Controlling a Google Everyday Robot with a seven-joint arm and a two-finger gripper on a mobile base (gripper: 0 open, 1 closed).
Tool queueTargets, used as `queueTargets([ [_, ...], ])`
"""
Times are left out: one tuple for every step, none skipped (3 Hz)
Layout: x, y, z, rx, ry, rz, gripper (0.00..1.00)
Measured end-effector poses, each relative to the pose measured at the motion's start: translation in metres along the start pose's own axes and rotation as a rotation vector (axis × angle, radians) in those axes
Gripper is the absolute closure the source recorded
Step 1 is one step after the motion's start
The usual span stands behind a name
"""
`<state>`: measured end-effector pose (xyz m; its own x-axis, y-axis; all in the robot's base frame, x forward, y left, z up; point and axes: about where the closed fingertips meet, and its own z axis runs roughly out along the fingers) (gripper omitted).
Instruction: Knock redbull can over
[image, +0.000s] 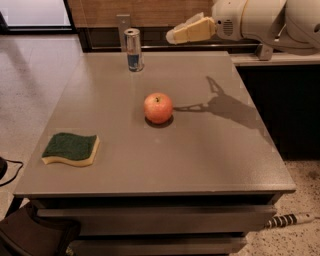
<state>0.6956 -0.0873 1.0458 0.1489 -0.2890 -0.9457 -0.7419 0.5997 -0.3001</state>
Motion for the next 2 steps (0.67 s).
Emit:
queueTargets([
  [-0.0001,0.0002,0.0001,0.000,0.001,-0.001,0.00],
  [0.0044,0.0022,0.0096,-0.018,0.003,0.007,0.00],
])
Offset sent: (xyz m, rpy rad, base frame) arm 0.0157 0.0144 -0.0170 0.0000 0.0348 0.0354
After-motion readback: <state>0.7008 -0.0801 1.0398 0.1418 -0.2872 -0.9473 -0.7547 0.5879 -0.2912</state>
